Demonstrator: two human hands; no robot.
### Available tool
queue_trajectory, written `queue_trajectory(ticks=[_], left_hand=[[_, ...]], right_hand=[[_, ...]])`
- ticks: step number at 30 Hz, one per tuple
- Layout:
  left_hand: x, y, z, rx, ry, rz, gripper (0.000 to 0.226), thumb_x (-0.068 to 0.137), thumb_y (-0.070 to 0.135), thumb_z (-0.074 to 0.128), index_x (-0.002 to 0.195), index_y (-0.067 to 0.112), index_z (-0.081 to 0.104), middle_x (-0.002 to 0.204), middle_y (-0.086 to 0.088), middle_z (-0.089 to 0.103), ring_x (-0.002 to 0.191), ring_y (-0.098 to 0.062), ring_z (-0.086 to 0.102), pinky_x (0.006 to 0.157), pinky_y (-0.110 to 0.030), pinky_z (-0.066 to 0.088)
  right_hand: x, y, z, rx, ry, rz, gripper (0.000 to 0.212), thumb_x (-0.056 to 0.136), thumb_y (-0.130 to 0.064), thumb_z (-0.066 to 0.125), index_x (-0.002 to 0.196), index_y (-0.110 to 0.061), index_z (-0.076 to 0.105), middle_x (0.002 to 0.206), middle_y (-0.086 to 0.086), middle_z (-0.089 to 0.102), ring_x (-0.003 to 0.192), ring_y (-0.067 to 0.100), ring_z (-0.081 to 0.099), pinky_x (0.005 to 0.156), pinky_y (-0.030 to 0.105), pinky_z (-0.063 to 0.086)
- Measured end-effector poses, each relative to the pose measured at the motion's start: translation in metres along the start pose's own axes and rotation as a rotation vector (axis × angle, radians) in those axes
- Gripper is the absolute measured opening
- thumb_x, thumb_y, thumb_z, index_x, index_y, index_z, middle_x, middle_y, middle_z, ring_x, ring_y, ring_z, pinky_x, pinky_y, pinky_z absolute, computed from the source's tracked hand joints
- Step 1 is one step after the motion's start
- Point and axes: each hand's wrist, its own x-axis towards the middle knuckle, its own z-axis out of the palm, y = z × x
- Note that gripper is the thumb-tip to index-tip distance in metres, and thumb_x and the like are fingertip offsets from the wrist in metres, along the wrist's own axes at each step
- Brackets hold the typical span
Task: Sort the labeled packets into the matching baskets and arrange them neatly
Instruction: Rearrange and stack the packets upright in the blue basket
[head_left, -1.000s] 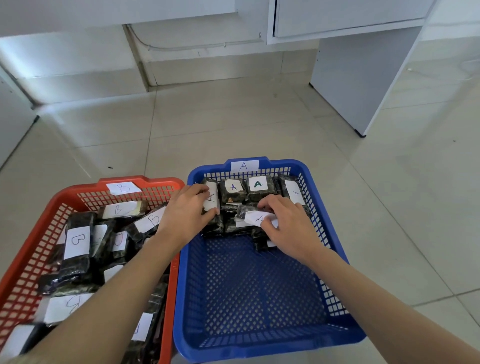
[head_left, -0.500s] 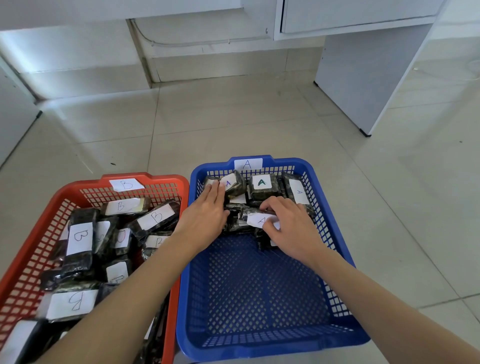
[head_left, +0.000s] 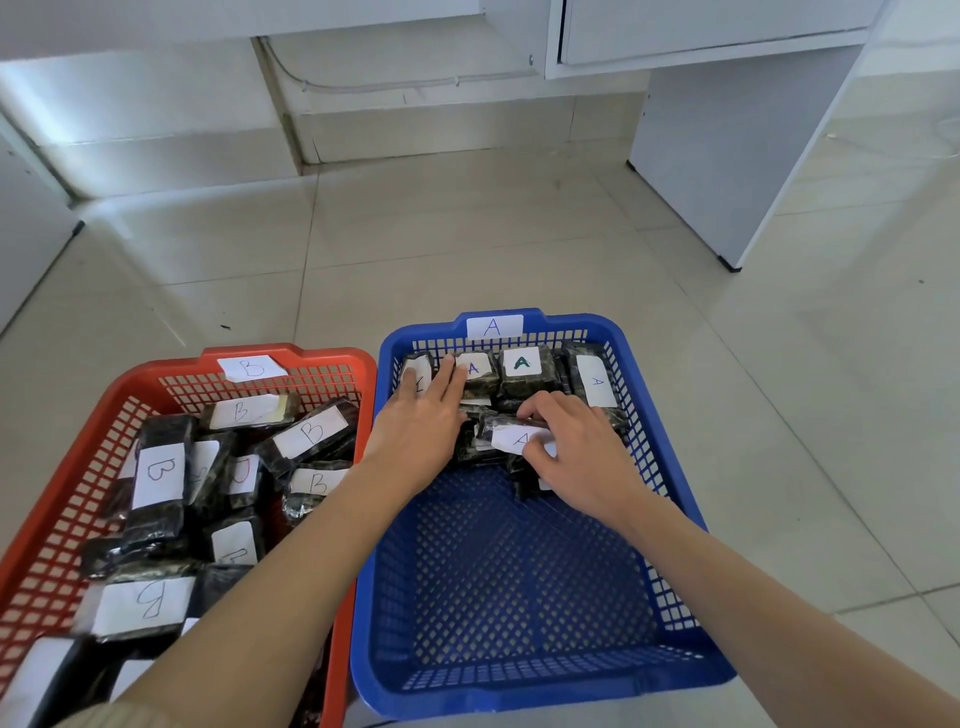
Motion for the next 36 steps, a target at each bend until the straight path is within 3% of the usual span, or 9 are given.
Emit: queue_trajectory(ticks=[6,11,15,23,29,32,34,36], left_hand=[[0.002,-0.002,-0.001,-0.054,-0.010,-0.021,0.064,0.099,0.013,0.038,0.151,0.014,-0.001,0.159,-0.006,0.003,0.140,-0.040,0.016,0.111,-0.042,0.031],[0.001,-0.003,-0.014,-0.055,0.075,-0.015,0.065,0.095,0.006,0.039,0.150,0.014,0.006,0.158,-0.006,0.008,0.143,-0.036,0.013,0.116,-0.043,0.018],[0.001,0.001,-0.016,-0.093,0.172,0.074,0.070,0.093,0.001,0.037,0.151,0.018,0.001,0.159,-0.001,0.000,0.146,-0.022,0.003,0.117,-0.040,0.004],[0.008,0.005,0.001,-0.249,0.088,0.108,0.072,0.092,-0.004,0.031,0.151,0.020,-0.003,0.158,0.003,-0.011,0.145,-0.015,-0.011,0.117,-0.036,-0.001],[0.005,0.002,0.002,-0.262,0.102,0.083,0.065,0.099,0.006,0.029,0.149,0.021,-0.010,0.157,0.003,-0.015,0.144,-0.014,-0.014,0.115,-0.038,-0.010],[-0.006,-0.003,-0.001,-0.200,0.237,0.036,0.061,0.101,0.012,0.030,0.150,0.016,-0.004,0.158,0.002,-0.006,0.146,-0.014,-0.006,0.116,-0.039,-0.008],[-0.017,-0.008,-0.004,-0.196,0.333,-0.054,0.053,0.102,0.018,0.028,0.151,0.014,0.006,0.159,0.000,0.004,0.146,-0.015,0.001,0.116,-0.041,-0.005],[-0.026,-0.013,-0.003,-0.212,0.319,-0.192,0.051,0.103,0.025,0.021,0.151,0.015,0.006,0.159,-0.002,0.001,0.146,-0.018,-0.002,0.116,-0.043,-0.006]], right_hand=[[-0.001,0.000,-0.003,-0.026,0.031,-0.014,0.025,0.090,-0.018,0.048,0.114,-0.017,0.053,0.112,-0.004,0.058,0.103,0.015,0.050,0.088,0.029,0.030],[0.005,-0.002,0.000,-0.142,0.082,-0.081,0.028,0.084,-0.022,0.044,0.107,-0.016,0.059,0.099,-0.002,0.064,0.092,0.020,0.058,0.082,0.034,0.035],[0.015,-0.007,0.005,-0.203,0.066,-0.119,0.024,0.087,-0.020,0.051,0.110,-0.017,0.056,0.099,-0.001,0.064,0.093,0.021,0.057,0.081,0.037,0.035],[0.012,0.004,0.016,-0.359,0.130,-0.201,0.029,0.076,-0.012,0.070,0.101,-0.023,0.059,0.082,-0.003,0.065,0.071,0.020,0.060,0.065,0.034,0.040],[0.017,0.011,0.022,-0.441,0.210,-0.226,0.038,0.067,-0.007,0.077,0.100,-0.020,0.065,0.097,0.003,0.064,0.084,0.023,0.061,0.068,0.034,0.045],[0.016,0.011,0.026,-0.458,0.257,-0.233,0.037,0.067,-0.007,0.076,0.102,-0.018,0.068,0.099,0.004,0.063,0.090,0.024,0.058,0.070,0.035,0.045],[0.016,0.010,0.029,-0.413,0.282,-0.232,0.043,0.065,-0.002,0.076,0.105,-0.012,0.067,0.100,0.006,0.062,0.090,0.026,0.058,0.069,0.036,0.048],[0.017,0.008,0.031,-0.339,0.284,-0.238,0.051,0.061,0.007,0.075,0.108,-0.008,0.063,0.099,0.008,0.060,0.087,0.027,0.056,0.068,0.035,0.051]])
